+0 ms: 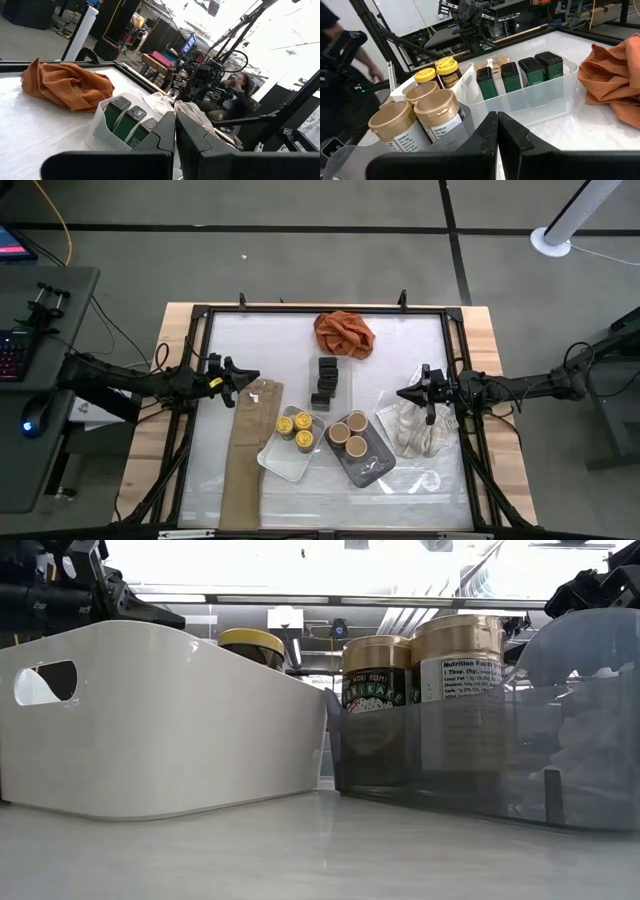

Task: Sort spices by type
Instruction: Return to Home Position

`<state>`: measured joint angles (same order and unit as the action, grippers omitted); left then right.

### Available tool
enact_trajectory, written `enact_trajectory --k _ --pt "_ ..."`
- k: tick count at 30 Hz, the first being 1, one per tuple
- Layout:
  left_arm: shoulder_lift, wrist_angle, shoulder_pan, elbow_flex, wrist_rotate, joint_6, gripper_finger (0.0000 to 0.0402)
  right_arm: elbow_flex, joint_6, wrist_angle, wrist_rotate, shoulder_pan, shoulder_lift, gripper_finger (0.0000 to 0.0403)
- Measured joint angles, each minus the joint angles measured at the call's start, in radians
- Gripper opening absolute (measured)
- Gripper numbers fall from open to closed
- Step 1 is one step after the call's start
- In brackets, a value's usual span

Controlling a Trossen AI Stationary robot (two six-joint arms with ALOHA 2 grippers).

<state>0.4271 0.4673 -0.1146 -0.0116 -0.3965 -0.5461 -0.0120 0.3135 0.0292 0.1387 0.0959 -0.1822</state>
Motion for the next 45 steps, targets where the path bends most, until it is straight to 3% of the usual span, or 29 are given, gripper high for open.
enact_trajectory --k 34,45 --pt "-0.001 -0.002 0.002 0.0 0.0 0.0 0.0001 0.0 0.0 0.0 0.0 0.0 0.0 0.0001" --pt "-0.263 -0.167 0.021 -0.002 -0.005 0.0 0.0001 0.0 0.0 0.001 0.001 0.0 0.0 0.0001"
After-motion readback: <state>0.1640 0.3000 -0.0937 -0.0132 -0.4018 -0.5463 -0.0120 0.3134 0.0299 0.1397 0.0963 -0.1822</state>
